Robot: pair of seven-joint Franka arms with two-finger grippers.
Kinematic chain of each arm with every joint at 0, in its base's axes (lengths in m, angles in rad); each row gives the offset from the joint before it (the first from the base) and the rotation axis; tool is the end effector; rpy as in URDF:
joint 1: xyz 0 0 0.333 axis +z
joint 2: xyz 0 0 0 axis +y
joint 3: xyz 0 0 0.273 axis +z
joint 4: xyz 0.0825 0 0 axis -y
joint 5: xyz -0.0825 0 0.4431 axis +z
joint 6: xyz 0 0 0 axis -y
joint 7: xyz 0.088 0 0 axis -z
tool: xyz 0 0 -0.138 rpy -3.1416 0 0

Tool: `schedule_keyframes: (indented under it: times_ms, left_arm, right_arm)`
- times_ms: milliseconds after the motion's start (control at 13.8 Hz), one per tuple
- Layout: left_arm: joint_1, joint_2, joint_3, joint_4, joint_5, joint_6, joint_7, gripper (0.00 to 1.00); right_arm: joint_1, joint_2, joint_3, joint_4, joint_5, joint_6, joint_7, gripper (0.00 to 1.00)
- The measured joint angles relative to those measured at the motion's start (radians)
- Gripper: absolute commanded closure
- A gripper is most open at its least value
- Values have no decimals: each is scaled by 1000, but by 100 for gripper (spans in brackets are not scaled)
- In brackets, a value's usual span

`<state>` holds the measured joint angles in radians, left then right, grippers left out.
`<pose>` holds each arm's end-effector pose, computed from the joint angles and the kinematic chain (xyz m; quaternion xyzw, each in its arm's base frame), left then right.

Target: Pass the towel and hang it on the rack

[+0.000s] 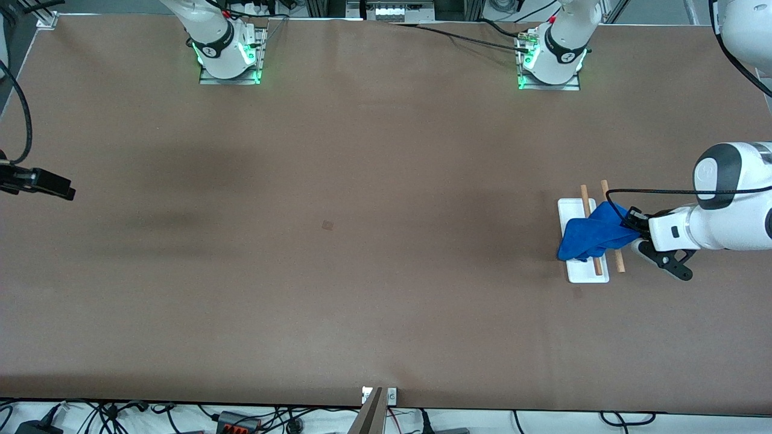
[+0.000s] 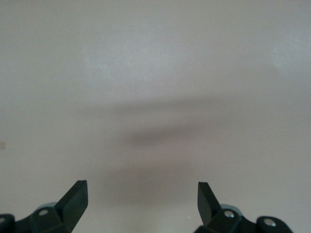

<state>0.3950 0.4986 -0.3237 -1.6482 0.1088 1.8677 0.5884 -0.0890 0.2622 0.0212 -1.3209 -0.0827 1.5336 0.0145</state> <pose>0.6658 0.0666 0.2191 0.9551 -0.2668 -0.1094 0.0676 0.6731 -0.0589 0.5106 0.9981 -0.0419 -0.0257 0.0379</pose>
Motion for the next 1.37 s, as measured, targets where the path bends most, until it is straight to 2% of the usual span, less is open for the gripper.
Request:
schedule_keyframes:
  times_ms: [72, 289, 579, 723, 1013, 1374]
  left_arm:
    - [5, 2, 0, 0, 0, 4, 6, 0]
    - [20, 6, 0, 4, -1, 7, 80, 0]
    - [35, 7, -2, 33, -3, -4, 130, 0]
    - [35, 7, -5, 58, -5, -40, 130, 0]
    - [35, 5, -16, 150, -18, -171, 89, 0]
    - [34, -21, -23, 192, -45, -284, -32, 0]
  right_arm:
    - [0, -15, 1, -7, 0, -2, 0, 0]
    - [1, -50, 4, -61, 2, 15, -1, 0]
    - [4, -157, 6, -285, 2, 166, -1, 0]
    - [4, -194, 7, -335, 2, 180, -1, 0]
    - [4, -204, 8, -324, 8, 199, -1, 0]
    - [2, -192, 5, -263, 58, 182, -2, 0]
